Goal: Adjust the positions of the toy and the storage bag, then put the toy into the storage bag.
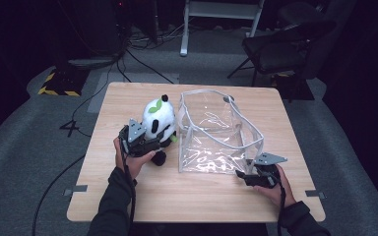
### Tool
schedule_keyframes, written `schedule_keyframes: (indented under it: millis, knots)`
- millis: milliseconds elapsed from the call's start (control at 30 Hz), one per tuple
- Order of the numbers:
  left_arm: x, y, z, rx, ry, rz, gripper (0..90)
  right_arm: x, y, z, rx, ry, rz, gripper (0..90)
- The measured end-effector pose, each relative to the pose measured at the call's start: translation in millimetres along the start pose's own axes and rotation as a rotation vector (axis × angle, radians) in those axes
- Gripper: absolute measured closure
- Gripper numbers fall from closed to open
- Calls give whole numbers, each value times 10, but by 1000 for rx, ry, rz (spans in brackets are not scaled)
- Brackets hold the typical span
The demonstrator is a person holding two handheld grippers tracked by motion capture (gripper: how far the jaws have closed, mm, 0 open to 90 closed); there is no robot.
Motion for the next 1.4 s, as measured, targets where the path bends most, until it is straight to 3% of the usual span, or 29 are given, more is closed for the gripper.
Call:
schedule_keyframes:
  millis: [133, 300, 433, 633, 900, 1033, 1167, 1200, 1400]
  knots:
    - [-11, -51, -26, -2, 4, 7, 298, 12, -8, -2, -4, 0, 0, 276]
    - [-19, -46, -81, -15, 4, 0, 348, 29, 105, 114, -20, 28, -16, 242]
    - [-26, -54, -98, -4, 13, 3, 387, 153, 253, 259, -37, 30, 23, 242]
    - [-26, -97, -150, 10, 22, -20, 413, 344, 373, 404, -48, -4, 85, 244]
    - [-15, -116, -245, 22, 23, -29, 439, 504, 398, 480, -43, -64, 112, 240]
    - [-7, -48, -335, 48, 31, -22, 441, 516, 403, 485, -40, -78, 110, 239]
    - [13, 37, -442, 68, 0, -37, 437, 514, 390, 488, -51, -79, 103, 238]
    - [14, 62, -470, 74, 8, -40, 436, 514, 391, 490, -52, -82, 102, 238]
    - [64, 298, -665, 117, -4, -25, 437, 501, 395, 497, -54, -77, 92, 232]
Point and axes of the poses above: each handheld gripper's, and its own axes: y roughly backward along the jaws, z roughly out of its underside, x roughly to its right, the point moved 7 cm from there along -y, roughly forward along the jaws, and after that the axes turned 11 degrees about y, right-handed, at the moved point
